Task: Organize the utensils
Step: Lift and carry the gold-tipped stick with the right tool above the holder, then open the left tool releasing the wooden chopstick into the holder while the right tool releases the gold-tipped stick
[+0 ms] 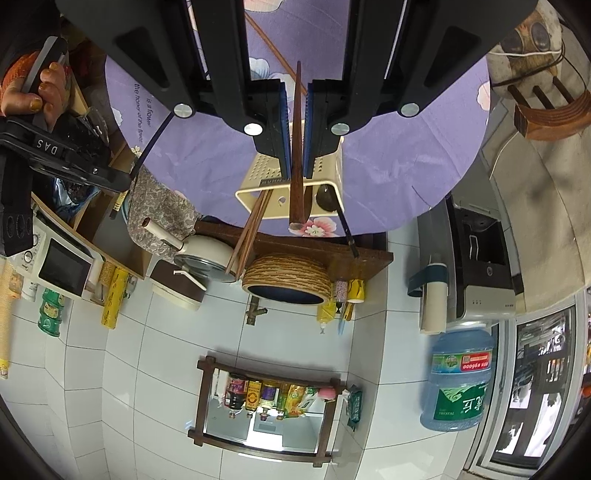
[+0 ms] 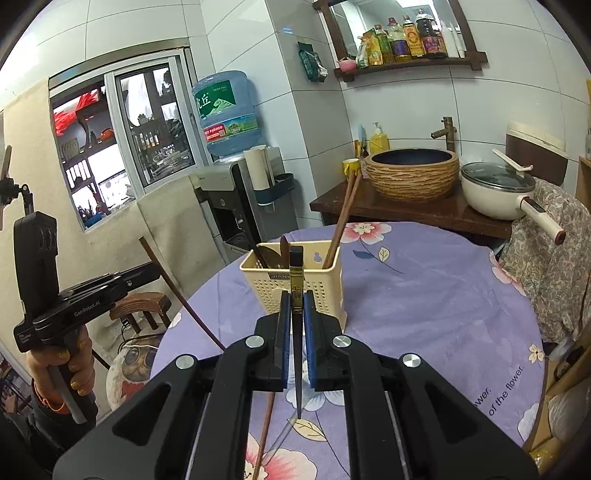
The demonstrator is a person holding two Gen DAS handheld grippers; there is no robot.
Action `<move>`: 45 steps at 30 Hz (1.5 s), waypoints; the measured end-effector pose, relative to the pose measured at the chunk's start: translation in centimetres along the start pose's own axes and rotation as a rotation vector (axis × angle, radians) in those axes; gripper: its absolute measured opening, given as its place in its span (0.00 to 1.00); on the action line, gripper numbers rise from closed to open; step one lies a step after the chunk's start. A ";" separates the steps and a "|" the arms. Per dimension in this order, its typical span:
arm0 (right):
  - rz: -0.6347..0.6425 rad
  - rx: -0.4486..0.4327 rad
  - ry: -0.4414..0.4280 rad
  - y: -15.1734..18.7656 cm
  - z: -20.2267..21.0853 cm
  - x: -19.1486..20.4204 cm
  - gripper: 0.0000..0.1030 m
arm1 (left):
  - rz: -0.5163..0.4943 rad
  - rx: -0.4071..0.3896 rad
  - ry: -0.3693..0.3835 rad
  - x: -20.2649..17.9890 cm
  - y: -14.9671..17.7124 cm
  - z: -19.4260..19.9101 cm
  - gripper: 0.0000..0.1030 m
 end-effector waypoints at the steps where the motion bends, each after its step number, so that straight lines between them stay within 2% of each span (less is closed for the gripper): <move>1: 0.000 -0.002 -0.002 -0.3 0.0 0.0 0.07 | -0.008 -0.002 0.004 -0.1 -0.5 0.1 0.07; 10: 0.049 -0.051 0.010 -4.2 1.0 1.3 0.07 | -0.057 -0.066 0.009 -1.5 -5.0 2.0 0.06; 17: 0.031 -0.149 0.020 -10.7 1.7 2.4 0.07 | -0.055 -0.158 -0.005 -2.5 -11.2 3.9 0.06; 21: 0.013 -0.205 0.053 -14.0 1.3 2.7 0.07 | -0.026 -0.185 -0.031 -2.3 -14.5 3.2 0.06; 25: 0.009 -0.220 0.095 -16.1 -0.7 2.8 0.07 | 0.008 -0.176 -0.057 -1.6 -16.2 1.1 0.06; 31: 0.013 -0.196 0.157 -15.7 -5.2 2.0 0.07 | 0.058 -0.123 -0.087 0.3 -15.3 -3.7 0.06; 37: -0.012 -0.102 0.165 -13.1 -10.2 0.6 0.07 | 0.090 -0.035 -0.071 1.6 -11.9 -8.1 0.06; 45: -0.046 -0.038 0.175 -10.5 -13.8 -1.0 0.07 | 0.115 0.059 -0.065 2.5 -8.7 -12.0 0.06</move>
Point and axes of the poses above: each gripper's, at about its wrist camera, not at the fingertips, and z roughly against the way its jaws point, x to its left, y to its underside, the point moved 2 cm from there along -z, roughly the way its jaws point, and after that the axes turned 11 degrees about x, right-handed, at the moved point
